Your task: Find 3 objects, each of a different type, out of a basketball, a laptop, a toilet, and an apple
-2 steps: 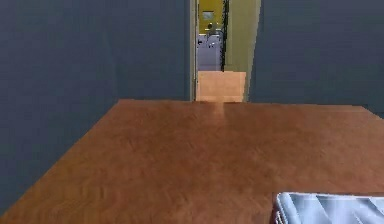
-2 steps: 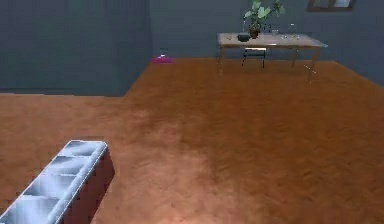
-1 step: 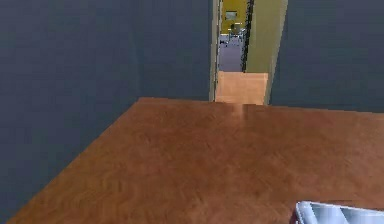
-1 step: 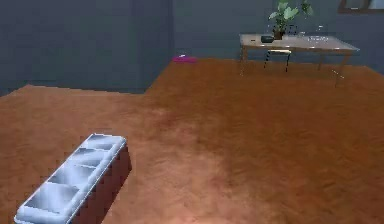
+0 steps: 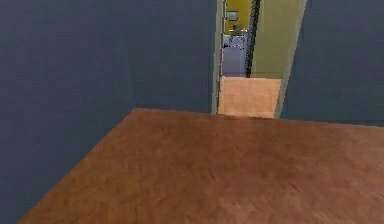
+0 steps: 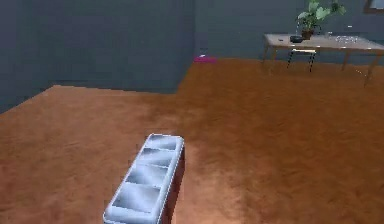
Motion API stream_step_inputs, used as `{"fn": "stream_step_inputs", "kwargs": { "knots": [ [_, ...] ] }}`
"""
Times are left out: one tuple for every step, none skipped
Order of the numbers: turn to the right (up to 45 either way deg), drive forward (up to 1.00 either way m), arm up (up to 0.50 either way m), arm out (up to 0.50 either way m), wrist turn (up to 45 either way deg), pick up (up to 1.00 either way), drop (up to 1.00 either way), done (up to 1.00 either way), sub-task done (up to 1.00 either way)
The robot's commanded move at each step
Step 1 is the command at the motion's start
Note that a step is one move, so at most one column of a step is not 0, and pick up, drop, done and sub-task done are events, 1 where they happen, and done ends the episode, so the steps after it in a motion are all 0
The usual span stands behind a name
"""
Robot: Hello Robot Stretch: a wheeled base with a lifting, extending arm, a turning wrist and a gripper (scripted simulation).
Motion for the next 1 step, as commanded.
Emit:
{"fn": "stream_step_inputs", "kwargs": {
  "knots": [
    [6.0,0.00,0.00,0.00,0.0,0.00,0.00,0.00,0.00]
  ]
}}
